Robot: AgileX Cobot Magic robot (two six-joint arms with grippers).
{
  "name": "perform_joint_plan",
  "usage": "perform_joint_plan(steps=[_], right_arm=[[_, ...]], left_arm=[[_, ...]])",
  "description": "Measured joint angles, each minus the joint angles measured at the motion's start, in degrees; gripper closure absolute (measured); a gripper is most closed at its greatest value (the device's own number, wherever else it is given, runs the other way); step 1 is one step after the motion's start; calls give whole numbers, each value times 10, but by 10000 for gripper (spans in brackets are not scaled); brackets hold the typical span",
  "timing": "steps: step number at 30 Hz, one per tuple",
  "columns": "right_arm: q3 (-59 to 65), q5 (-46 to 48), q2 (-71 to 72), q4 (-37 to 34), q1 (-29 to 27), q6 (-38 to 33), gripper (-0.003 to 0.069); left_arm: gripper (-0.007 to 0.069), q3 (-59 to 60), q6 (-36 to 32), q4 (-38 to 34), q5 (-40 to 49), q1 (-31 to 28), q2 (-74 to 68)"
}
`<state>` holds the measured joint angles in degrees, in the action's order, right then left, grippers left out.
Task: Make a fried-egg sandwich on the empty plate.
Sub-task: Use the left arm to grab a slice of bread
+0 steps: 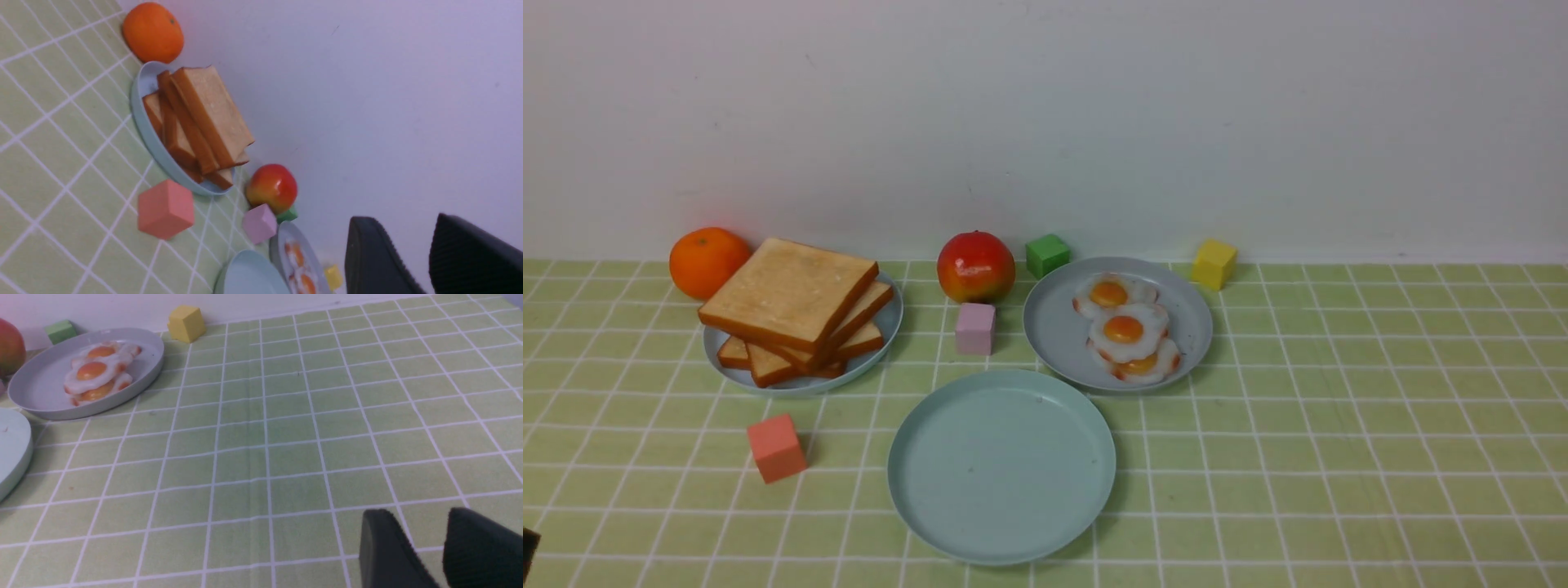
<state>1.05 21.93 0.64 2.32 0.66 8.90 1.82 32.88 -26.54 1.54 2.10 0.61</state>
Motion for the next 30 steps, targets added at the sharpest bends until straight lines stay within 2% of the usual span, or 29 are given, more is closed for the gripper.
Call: perform_joint_plan(steps=[2,5,8,11,15,16,18,19,22,23,24,26,30], right_arm=[[0,0,0,0,0,0,417],[0,0,0,0,0,0,418],[0,0,0,0,0,0,418],[0,0,0,0,0,0,418],[0,0,0,0,0,0,418],[0,0,0,0,0,0,418],[0,-4,0,-4,0,1,418],[0,-6,0,-6,0,3,418],[5,-40,0,-101,0,58,418],[5,-43,0,-108,0,58,418],[5,-74,0,-166,0,96,418],[5,-100,0,-227,0,123,418],[2,-127,0,-299,0,139,422]], left_arm=[[427,-11,0,-9,20,0,0],[514,-58,-30,-6,85,0,-4],[626,-127,-100,-3,151,0,-55],[638,-194,-183,1,204,6,-128],[638,-287,-297,8,300,57,-251],[638,-292,-297,9,307,61,-251],[638,-355,-339,27,405,108,-341],[638,-359,-341,27,412,111,-348],[638,-429,-359,75,487,154,-445],[638,-429,-359,77,487,154,-449],[638,-450,-362,92,488,160,-482],[638,-461,-362,101,481,162,-505],[638,-485,-362,126,435,162,-565]])
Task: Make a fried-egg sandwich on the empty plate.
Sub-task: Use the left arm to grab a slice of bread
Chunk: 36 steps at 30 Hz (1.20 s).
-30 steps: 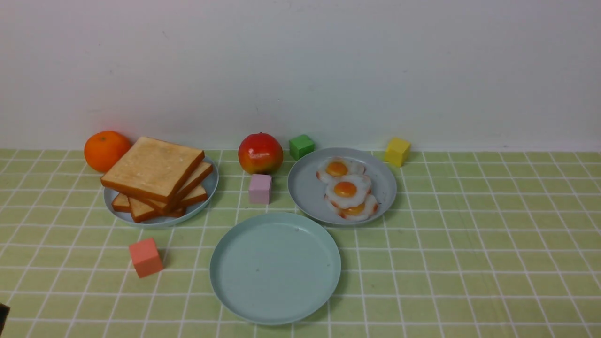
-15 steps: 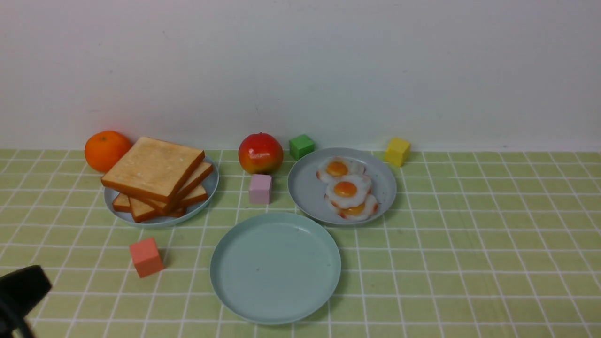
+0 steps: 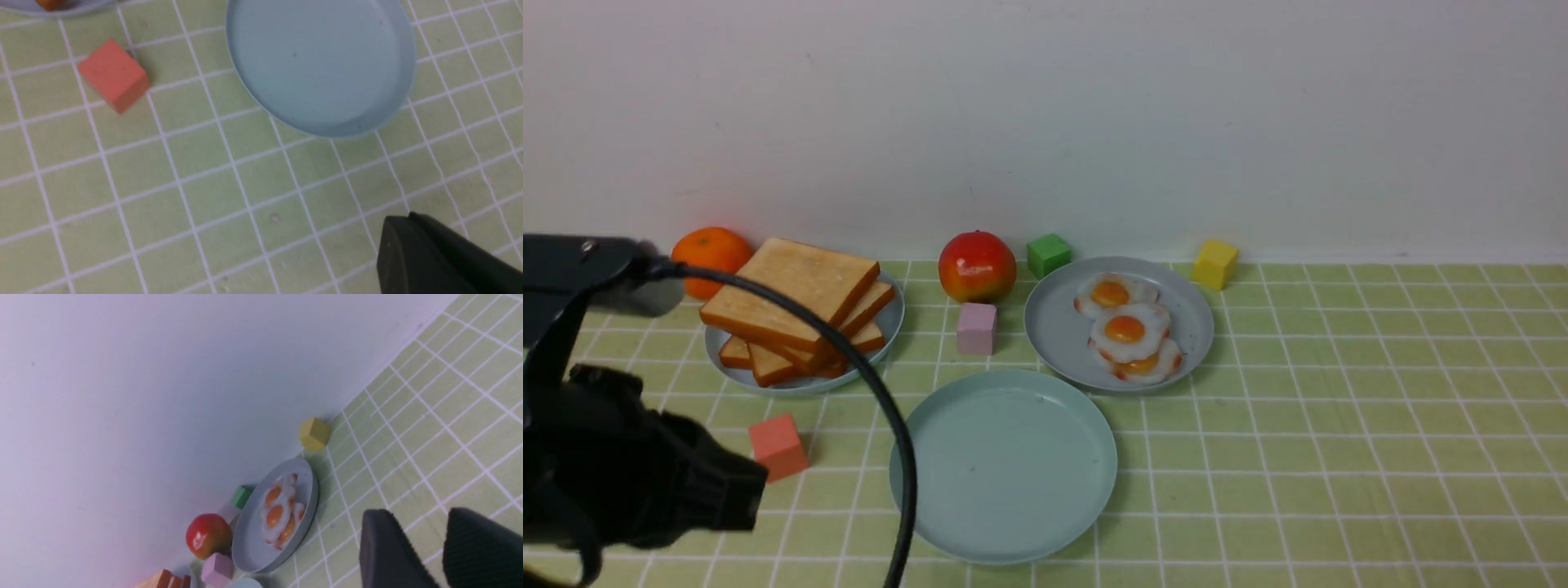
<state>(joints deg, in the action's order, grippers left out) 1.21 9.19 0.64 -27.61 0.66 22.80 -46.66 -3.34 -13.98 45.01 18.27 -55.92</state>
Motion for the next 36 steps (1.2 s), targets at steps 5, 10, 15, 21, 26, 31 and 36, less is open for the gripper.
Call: perform_joint_plan(steps=[5,10,15,21,26,31,36], right_arm=[[-116,148,-28,8,31,-76,517],[-336,374,-163,33,74,-223,664],[-476,516,-263,37,93,-299,669],[-505,510,-287,24,112,-323,669],[-505,500,-289,22,113,-334,663],[-505,500,-290,17,113,-334,662],[-505,507,-290,0,113,-334,659]], left_arm=[[638,-40,2,59,-51,0,-80],[638,-130,40,128,-53,-21,-225],[638,-250,51,151,-42,-65,-367],[628,-372,52,193,-26,-72,-482],[468,-445,27,222,-46,-72,-570],[275,-463,12,228,-90,-72,-618],[225,-466,9,241,-119,-72,-648]])
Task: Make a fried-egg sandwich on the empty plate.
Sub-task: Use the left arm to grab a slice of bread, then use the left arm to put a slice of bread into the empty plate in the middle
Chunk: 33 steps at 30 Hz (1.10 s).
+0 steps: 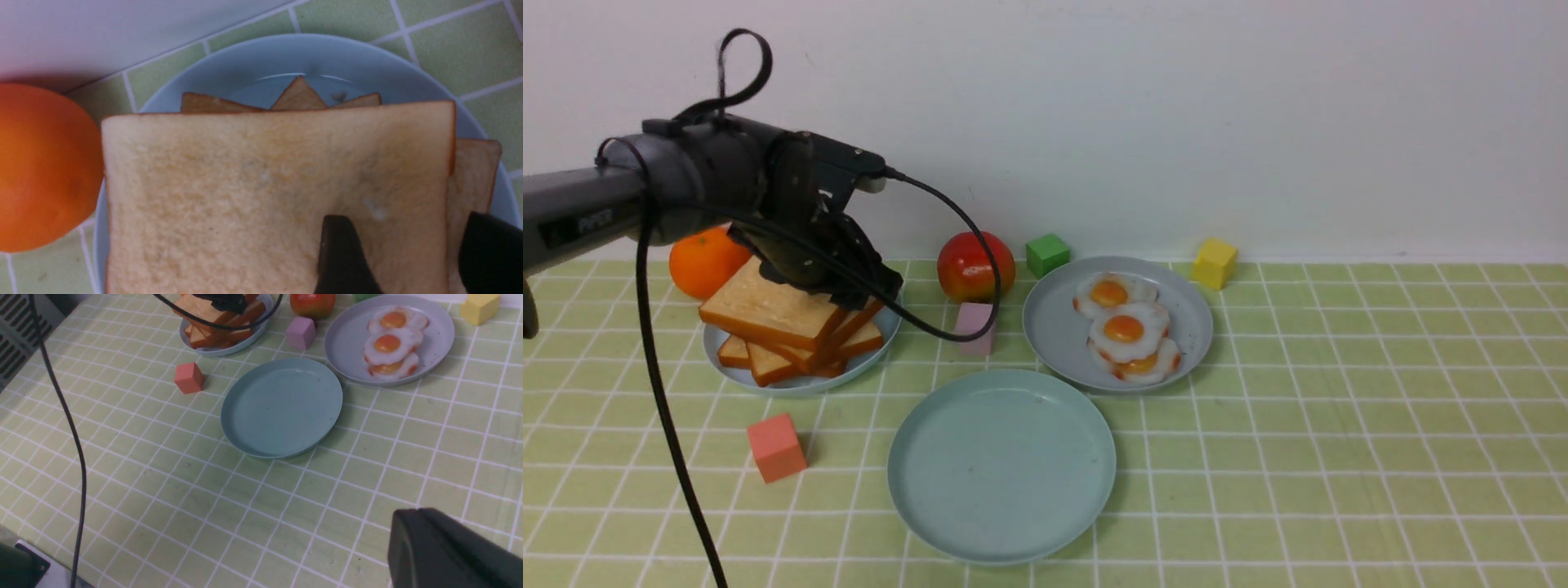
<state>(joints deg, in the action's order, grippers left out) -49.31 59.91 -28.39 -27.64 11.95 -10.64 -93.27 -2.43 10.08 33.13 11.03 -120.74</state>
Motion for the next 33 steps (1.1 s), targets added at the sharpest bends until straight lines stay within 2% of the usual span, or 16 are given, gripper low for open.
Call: perform_joint_plan(steps=[6,8,10,16,19,21,22,26,27,31,33], right_arm=[[0,2,0,-13,0,0,656],[0,4,0,-14,0,0,655],[0,4,-1,-16,0,0,655],[0,6,-1,-16,0,0,652],[0,8,-1,-16,0,0,652],[0,10,-1,-16,0,0,652],[0,10,-1,-16,0,0,652],[0,13,-1,-16,0,-4,652],[0,13,-1,-16,0,-4,652],[0,17,-1,-16,0,-13,649],[0,17,-1,-16,0,-14,648]], left_arm=[[285,-7,0,30,1,2,-14],[381,-10,0,34,11,5,-16],[417,-11,0,38,16,6,-16],[423,-10,0,55,34,19,-2],[466,-3,0,49,78,34,31],[575,6,10,43,110,62,88],[593,12,11,43,113,74,103],[596,69,13,39,114,145,195],[596,73,13,39,114,150,198],[596,163,13,29,87,243,226],[596,180,13,28,73,260,222]])
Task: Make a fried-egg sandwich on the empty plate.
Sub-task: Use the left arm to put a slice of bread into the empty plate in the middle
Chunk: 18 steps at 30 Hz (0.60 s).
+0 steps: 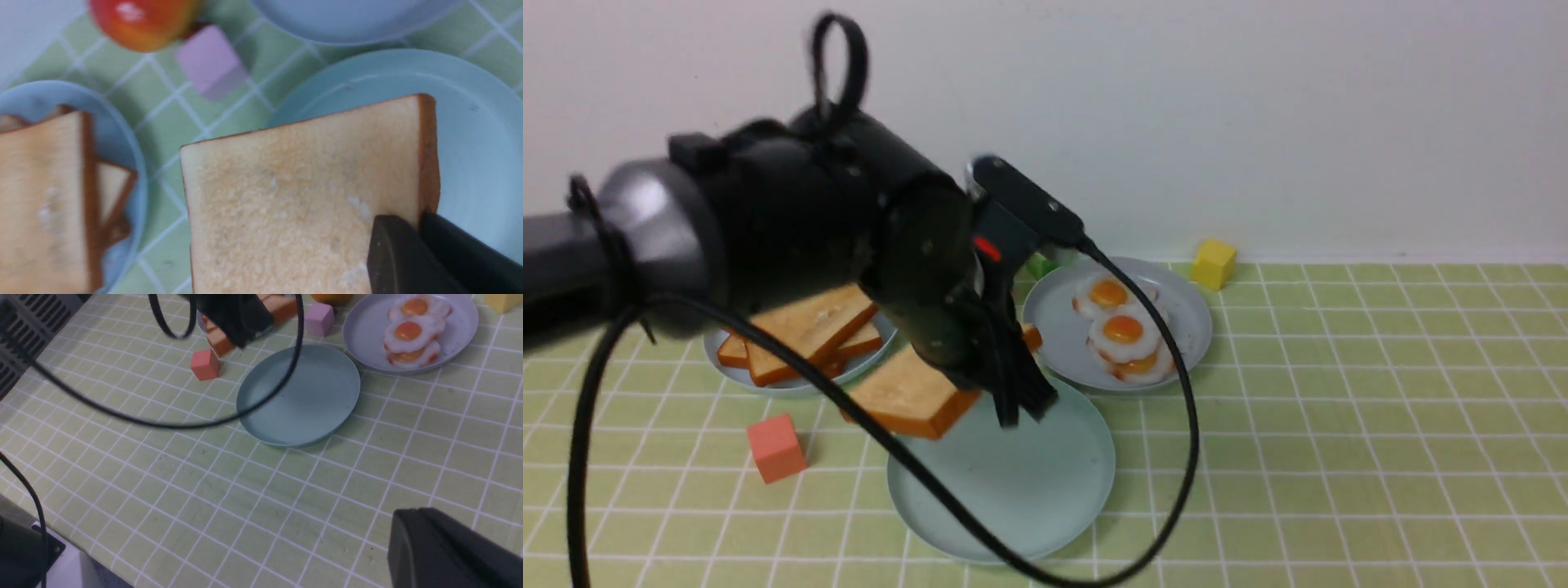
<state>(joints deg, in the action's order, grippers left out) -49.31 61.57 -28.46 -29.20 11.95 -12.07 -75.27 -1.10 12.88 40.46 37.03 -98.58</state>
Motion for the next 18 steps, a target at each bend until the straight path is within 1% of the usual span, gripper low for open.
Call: perform_joint_plan(steps=[2,9,10,12,13,14,15,18], right_arm=[[0,5,0,0,0,0,645],[0,19,0,0,0,0,644],[0,25,0,0,0,-1,643],[0,30,0,0,0,-1,641],[0,32,0,0,0,-1,638],[0,32,0,0,0,-1,638],[0,33,0,1,0,-1,636],[0,32,0,4,0,0,623]], left_arm=[[596,16,0,1,-25,22,-17],[594,17,0,10,-53,28,-63],[583,17,0,10,-53,28,-73],[548,18,0,10,-58,28,-83],[517,18,0,10,-61,28,-86],[511,18,0,10,-61,28,-87],[459,18,0,10,-66,28,-88],[337,18,2,10,-69,30,-87]])
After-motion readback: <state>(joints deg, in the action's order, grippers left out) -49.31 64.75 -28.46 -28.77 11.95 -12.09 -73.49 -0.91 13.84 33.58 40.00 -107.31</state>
